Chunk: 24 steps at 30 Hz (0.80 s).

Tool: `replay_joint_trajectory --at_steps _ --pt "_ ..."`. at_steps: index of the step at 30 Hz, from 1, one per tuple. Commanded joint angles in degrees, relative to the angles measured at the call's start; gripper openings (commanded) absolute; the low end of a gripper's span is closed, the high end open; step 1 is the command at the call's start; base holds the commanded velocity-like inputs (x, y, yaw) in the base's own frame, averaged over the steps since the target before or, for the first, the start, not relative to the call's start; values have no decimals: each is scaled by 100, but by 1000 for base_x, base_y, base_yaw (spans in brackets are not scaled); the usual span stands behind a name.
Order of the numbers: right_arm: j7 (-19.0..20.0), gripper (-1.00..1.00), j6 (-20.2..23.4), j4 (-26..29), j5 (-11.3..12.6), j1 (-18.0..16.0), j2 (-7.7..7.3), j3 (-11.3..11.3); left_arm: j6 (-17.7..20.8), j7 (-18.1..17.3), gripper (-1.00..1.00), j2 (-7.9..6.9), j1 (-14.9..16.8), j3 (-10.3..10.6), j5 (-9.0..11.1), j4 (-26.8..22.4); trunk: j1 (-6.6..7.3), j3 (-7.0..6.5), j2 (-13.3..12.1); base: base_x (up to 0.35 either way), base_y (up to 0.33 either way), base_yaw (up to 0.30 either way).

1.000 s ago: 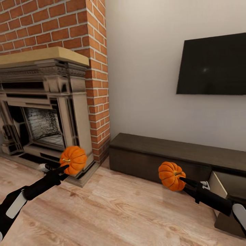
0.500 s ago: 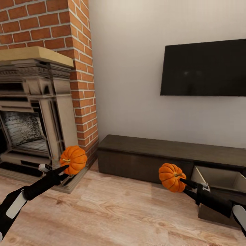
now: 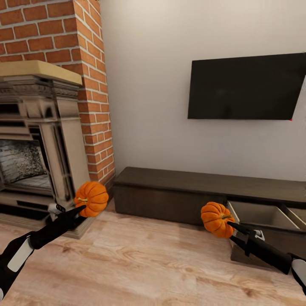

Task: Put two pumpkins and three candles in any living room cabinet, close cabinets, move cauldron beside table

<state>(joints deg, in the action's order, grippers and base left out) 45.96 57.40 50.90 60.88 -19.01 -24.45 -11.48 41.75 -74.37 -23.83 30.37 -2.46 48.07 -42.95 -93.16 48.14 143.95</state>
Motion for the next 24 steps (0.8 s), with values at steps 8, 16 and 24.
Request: replay_joint_trajectory --at_steps 8,16,24 --pt "36 -100 47 -99 99 -6 2 -12 53 1 -100 1 4 0 0 -9 4 64 3 -85 -211 63" --pt "38 -100 55 -303 101 -6 2 -12 52 7 -100 2 4 8 -15 -32 4 137 3 -2 -270 12" --pt "59 -100 -33 -556 249 -6 6 -454 56 10 -100 1 4 8 -26 -44 4 212 3 0 -286 0"
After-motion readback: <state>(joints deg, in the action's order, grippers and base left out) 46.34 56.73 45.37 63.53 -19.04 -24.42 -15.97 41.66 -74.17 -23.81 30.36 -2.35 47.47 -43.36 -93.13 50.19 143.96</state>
